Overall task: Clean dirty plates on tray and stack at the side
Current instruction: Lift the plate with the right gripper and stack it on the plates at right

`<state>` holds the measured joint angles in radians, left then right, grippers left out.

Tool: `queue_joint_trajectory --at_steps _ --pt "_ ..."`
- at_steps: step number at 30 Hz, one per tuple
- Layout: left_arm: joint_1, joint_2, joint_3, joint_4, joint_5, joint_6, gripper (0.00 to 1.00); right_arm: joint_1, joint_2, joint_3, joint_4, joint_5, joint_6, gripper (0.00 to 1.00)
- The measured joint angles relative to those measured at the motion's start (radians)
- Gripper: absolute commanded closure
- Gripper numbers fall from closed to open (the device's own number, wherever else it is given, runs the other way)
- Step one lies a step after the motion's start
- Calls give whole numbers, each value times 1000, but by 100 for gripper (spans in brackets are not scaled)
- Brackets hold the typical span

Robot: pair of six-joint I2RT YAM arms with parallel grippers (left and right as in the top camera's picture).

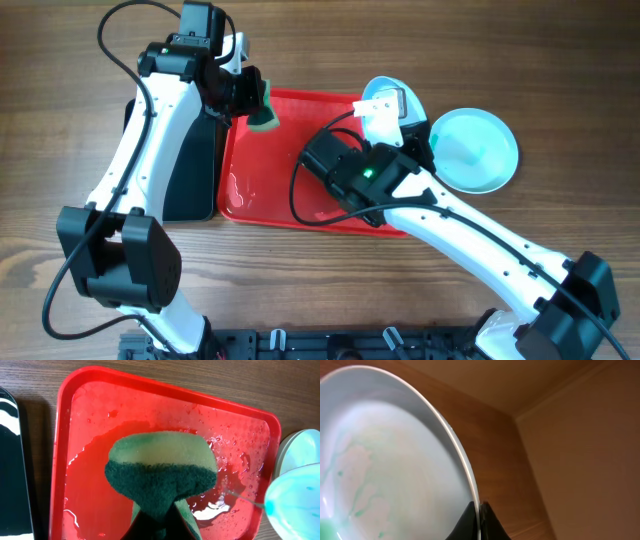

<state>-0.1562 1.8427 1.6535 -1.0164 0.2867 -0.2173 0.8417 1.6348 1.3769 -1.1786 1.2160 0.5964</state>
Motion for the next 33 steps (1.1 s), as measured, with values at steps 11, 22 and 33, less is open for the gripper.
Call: queue_joint_trajectory --at_steps 11,22,33 --pt "0 0 0 21 0 -1 96 -3 0 0 -42 -72 6 96" --pt "0 0 0 29 0 -1 96 -217 -85 0 62 -695 38 96" --pt "0 0 0 28 0 -1 96 -622 -156 0 165 -1156 -148 96"
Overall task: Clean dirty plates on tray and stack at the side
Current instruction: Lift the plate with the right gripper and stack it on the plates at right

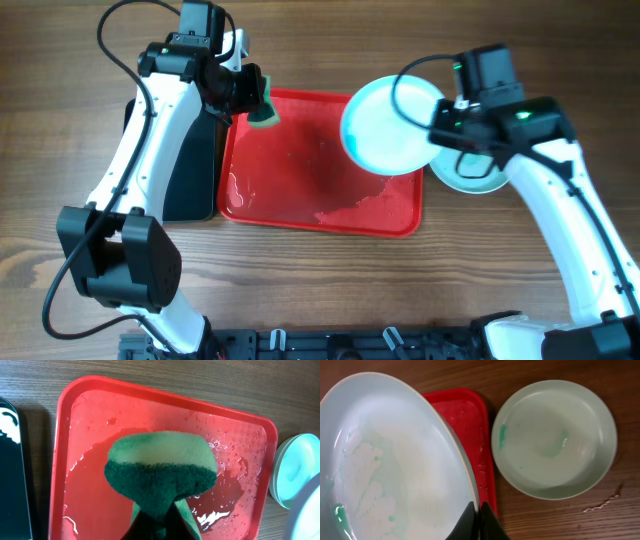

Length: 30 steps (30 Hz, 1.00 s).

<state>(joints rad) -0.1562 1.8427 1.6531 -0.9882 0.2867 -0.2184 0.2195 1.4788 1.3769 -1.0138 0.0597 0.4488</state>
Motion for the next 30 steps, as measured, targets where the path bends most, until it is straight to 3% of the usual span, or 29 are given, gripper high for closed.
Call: queue_joint_trajectory --at_steps 6,12,30 --pt "0 0 0 0 0 0 96 -193 0 -3 -7 -90 -43 96" --pt "-29 0 0 0 0 0 96 -380 0 -143 63 -164 -85 96" --pt "-72 44 0 8 -57 0 96 -518 38 -429 388 -144 -92 96"
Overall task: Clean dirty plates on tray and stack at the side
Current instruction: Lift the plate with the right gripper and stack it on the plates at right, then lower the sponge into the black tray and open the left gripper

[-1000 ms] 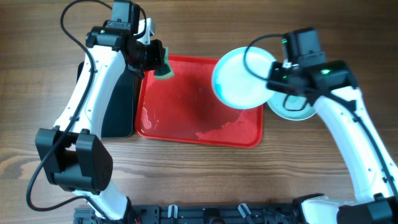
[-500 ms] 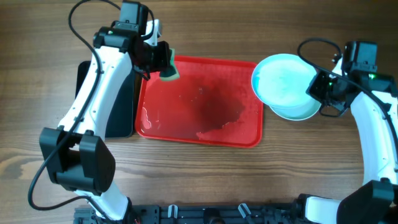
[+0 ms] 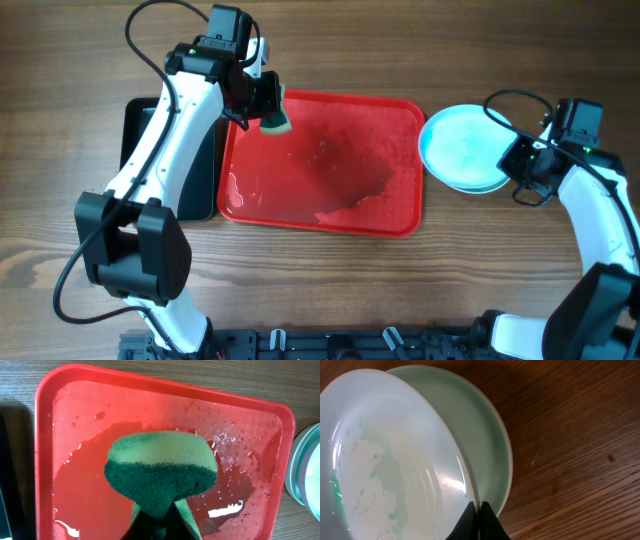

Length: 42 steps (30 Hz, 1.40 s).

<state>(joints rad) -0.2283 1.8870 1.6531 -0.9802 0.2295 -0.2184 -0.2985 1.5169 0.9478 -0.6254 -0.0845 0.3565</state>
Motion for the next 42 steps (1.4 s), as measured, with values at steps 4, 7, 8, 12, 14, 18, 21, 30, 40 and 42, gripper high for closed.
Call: queue_joint_trajectory --at_steps 4,7,8,12,14,18,21,30,40,42 --pt "0 0 0 -6 0 0 96 -29 64 -3 72 22 -10 60" --pt "0 0 0 -6 0 0 96 -34 105 -3 114 21 -26 49" --pt "0 0 0 -6 0 0 96 -34 115 -3 121 11 -33 43" --pt "3 0 0 -23 -23 0 96 -32 117 11 51 -64 -78 39" --pt "16 0 2 -63 -41 0 96 -23 116 52 -28 -116 -102 39" --pt "85 -27 8 -170 -142 1 96 67 72 133 -96 -179 -127 39" --pt "142 -55 12 -245 -212 59 96 180 35 146 -105 -204 -128 38" --pt "283 -54 -229 30 -311 233 96 328 37 146 -123 -210 -127 38" --pt "333 -54 -338 178 -316 254 44 351 120 146 -147 -206 -128 41" --pt "333 -54 -340 179 -319 264 22 370 133 146 -150 -206 -128 44"
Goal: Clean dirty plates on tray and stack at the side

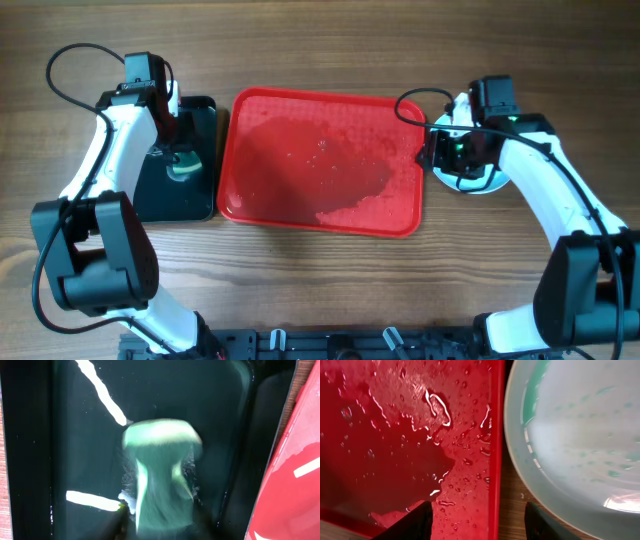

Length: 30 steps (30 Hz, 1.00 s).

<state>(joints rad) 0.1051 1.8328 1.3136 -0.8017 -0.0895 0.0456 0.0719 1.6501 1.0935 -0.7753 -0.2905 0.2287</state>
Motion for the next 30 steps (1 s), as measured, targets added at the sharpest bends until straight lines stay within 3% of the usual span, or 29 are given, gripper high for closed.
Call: queue_joint_trajectory --at_steps 2,11,18,19,27,28,30 --pt "0 0 0 0 -1 1 17 21 14 -1 2 0 0 44" --pt "0 -52 114 -135 2 -36 14 39 35 -107 83 27 12 63" --pt "0 -182 163 -150 73 -43 16 39 35 -215 217 34 8 94" --pt "0 -180 163 -157 85 -44 16 40 35 -228 241 26 1 96" --pt "0 -180 163 -157 115 -44 15 41 40 -235 354 32 -41 96" --pt "0 -180 163 -157 115 -44 15 41 41 -235 362 34 -45 91" --pt "0 -180 163 -157 117 -44 15 41 42 -236 385 40 -66 65"
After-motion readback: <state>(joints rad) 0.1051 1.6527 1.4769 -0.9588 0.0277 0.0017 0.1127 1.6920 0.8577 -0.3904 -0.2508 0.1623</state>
